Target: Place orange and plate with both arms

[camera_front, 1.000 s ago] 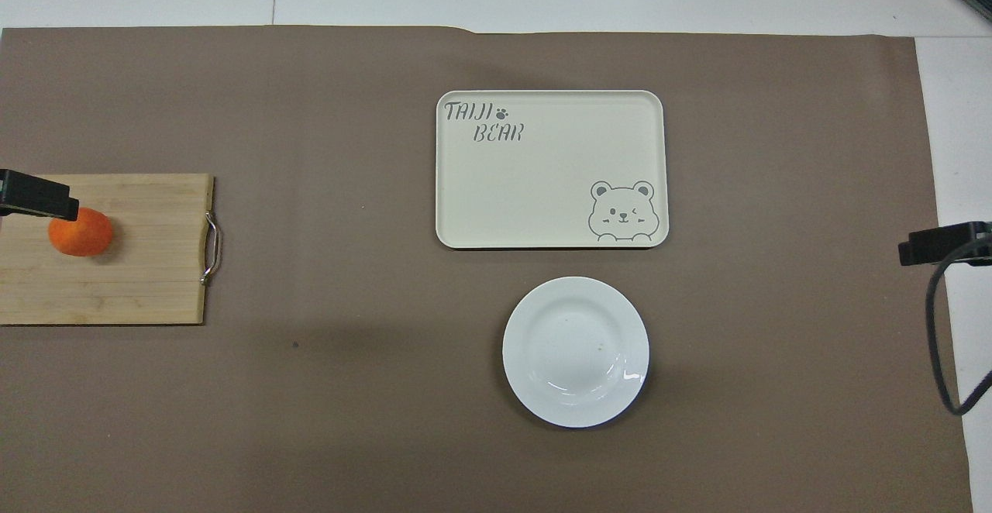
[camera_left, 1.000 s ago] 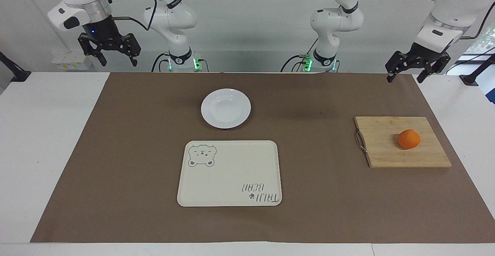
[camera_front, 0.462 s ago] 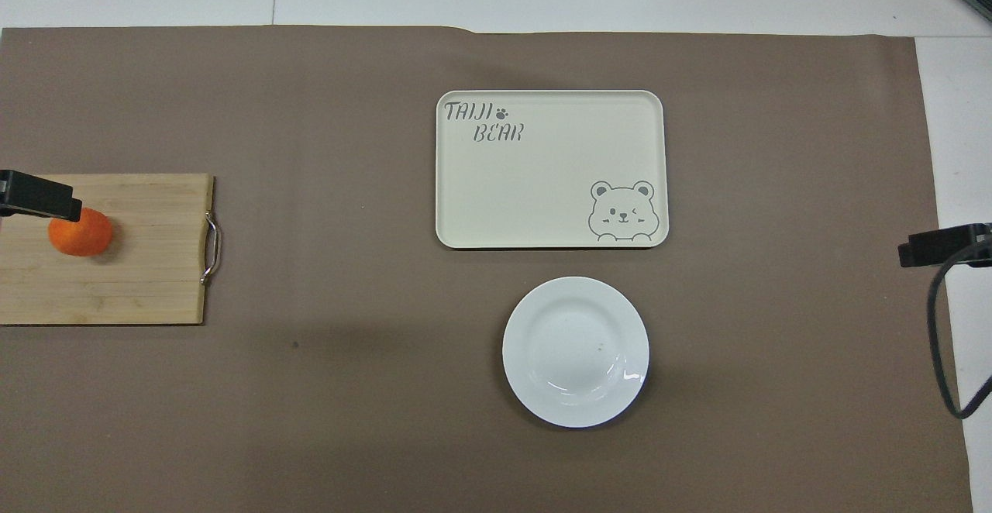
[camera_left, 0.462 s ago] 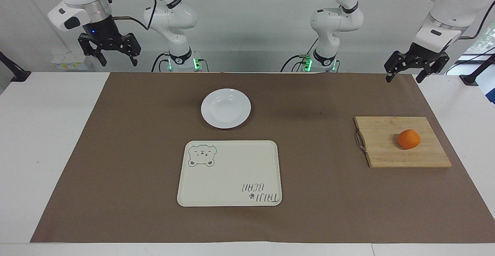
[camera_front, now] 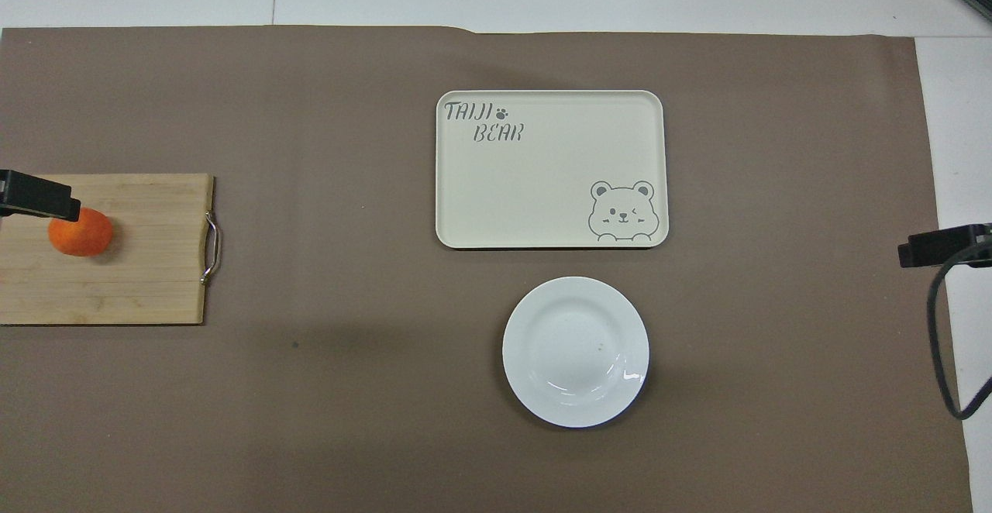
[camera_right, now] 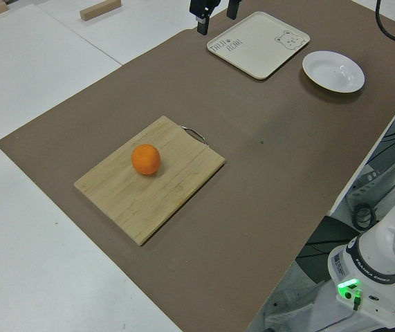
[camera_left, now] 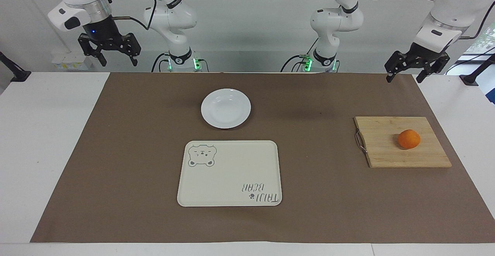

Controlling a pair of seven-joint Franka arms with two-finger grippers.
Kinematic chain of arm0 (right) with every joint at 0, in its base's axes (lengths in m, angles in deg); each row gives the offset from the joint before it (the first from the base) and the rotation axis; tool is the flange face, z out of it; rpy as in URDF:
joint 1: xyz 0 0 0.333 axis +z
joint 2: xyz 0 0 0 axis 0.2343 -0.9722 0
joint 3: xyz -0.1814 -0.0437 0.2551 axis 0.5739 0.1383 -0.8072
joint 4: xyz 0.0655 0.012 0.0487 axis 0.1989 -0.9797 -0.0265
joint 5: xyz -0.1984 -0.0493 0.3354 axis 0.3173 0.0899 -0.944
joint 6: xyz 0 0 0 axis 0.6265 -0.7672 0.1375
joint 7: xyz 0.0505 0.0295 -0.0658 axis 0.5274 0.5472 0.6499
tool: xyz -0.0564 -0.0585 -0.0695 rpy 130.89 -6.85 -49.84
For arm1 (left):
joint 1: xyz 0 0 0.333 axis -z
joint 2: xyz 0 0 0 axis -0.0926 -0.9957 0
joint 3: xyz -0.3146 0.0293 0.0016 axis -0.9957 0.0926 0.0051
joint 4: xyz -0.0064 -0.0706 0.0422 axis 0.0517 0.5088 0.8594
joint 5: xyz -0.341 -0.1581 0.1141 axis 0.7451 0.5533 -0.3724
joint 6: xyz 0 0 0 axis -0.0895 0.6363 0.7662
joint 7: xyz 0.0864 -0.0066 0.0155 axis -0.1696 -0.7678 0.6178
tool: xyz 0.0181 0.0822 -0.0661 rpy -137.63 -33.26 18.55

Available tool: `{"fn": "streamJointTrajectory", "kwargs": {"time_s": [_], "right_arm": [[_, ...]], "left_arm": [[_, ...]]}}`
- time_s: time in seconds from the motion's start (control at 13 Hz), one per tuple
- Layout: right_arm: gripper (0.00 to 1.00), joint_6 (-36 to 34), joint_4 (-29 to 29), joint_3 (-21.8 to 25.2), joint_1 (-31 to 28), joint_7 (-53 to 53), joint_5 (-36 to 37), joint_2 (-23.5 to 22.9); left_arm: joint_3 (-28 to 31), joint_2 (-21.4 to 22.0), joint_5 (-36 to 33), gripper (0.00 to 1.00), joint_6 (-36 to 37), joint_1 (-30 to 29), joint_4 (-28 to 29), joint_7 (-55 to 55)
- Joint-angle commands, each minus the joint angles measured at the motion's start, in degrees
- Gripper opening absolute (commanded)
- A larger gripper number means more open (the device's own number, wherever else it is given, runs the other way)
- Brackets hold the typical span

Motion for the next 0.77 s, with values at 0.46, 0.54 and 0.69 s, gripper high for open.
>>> {"fn": "streamJointTrajectory", "kwargs": {"time_s": [0.46, 0.54, 0.69], "right_arm": [[1.00, 2.13, -1.26, -0.30, -0.41, 1.33, 0.48, 0.90], [1.00, 2.05, -1.26, -0.30, -0.41, 1.33, 0.48, 0.90], [1.00, 2.05, -1.26, -0.30, -0.41, 1.42, 0.48, 0.90]], "left_arm": [[0.13, 1.62, 0.54, 1.00, -2.25, -0.30, 2.07, -0.02], [0.13, 1.62, 0.54, 1.00, -2.78, -0.39, 2.16, -0.02], [0.31, 1.44, 0.54, 1.00, -4.36, -0.74, 2.42, -0.28]]}}
